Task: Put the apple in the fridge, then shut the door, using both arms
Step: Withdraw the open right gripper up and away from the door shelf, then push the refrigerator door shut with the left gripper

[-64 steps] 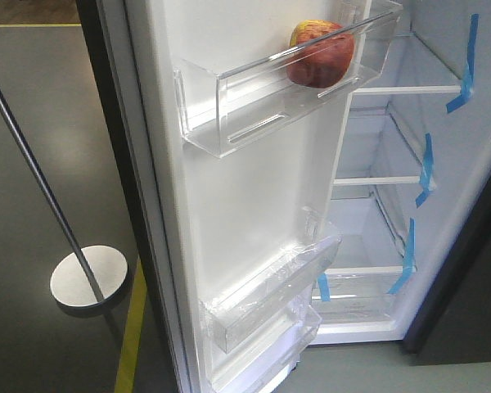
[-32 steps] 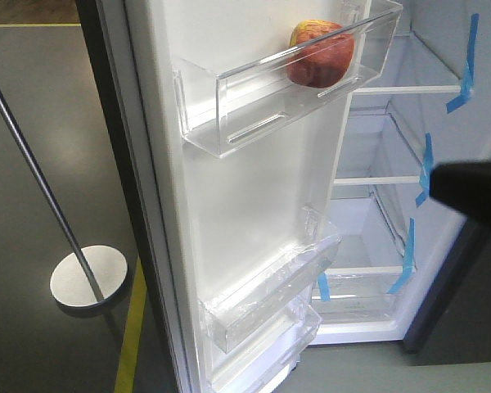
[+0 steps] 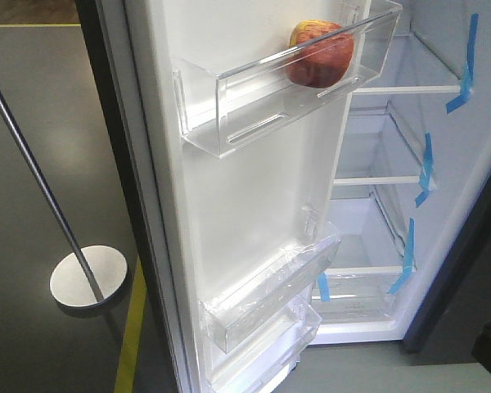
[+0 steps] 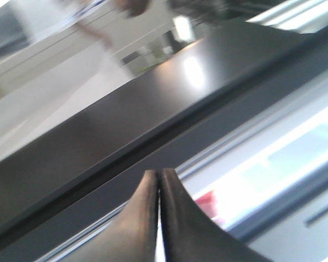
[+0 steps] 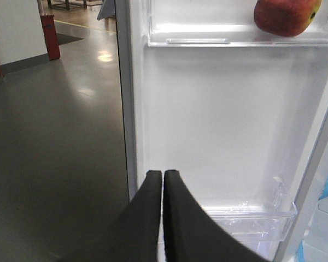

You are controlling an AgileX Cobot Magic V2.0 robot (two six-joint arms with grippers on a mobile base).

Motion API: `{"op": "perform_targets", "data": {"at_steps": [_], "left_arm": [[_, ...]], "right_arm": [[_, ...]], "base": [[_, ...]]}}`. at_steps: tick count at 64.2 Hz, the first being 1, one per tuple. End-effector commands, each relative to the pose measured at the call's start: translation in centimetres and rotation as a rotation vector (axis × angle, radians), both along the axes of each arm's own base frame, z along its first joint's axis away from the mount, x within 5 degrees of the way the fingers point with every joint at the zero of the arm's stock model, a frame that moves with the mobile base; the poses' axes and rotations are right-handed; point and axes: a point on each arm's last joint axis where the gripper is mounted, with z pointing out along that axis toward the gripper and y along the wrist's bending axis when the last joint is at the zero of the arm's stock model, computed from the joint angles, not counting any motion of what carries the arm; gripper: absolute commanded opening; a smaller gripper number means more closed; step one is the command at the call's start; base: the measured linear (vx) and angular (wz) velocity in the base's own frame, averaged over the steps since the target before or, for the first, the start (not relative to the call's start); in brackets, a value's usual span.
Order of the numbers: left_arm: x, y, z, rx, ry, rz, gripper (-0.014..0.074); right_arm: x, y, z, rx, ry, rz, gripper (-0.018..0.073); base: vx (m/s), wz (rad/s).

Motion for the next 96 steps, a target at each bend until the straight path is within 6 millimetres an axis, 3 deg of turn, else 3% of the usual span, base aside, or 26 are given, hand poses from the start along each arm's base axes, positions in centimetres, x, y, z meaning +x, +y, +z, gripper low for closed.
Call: {"op": "perform_targets", "data": {"at_steps": [1,20,31,45,57,66,83,96], "left_arm": [[0.1,-0.2,2.8,0.023,-0.023,-0.017,-0.0006],[3.6,-1.2,10.0,0.276,0.002,-0.084,-0.0004],[7.5,-1.0,14.2,0.421,-0.031,-0.016,0.0005],[14.4,-1.3,18.5,0.514,-0.020,-0.032,0.0053],[21.1,-2.0,20.1,0.498,0.024,-0.130,0.0125],[25.8,-2.5,20.5,0.333,0.035,-0.206,0.0172],[30.8,-3.4,20.8,0.113,0.010,-0.358,0.0186],[33.4,-4.3,19.2,0.012,-0.002,-0.501,0.0197]], "right_arm": [[0.3,-0.2,1.2,0.061,-0.052,-0.038,-0.0004],[0.3,-0.2,1.2,0.066,-0.052,-0.036,-0.0004],[0.3,-0.1,1.2,0.066,-0.051,-0.035,-0.0004],[0.2,-0.1,1.2,0.064,-0.051,-0.035,-0.0004],[0.2,-0.1,1.2,0.064,-0.051,-0.035,-0.0003],[0.2,-0.1,1.2,0.063,-0.051,-0.034,-0.0003],[0.2,-0.1,1.2,0.063,-0.049,-0.032,-0.0003],[0.2,-0.1,1.2,0.063,-0.049,-0.032,-0.0003]], "base": [[0.00,0.00],[0.00,0.00],[0.00,0.00],[0.00,0.00],[0.00,0.00],[0.00,0.00],[0.00,0.00],[0.00,0.00]]}}
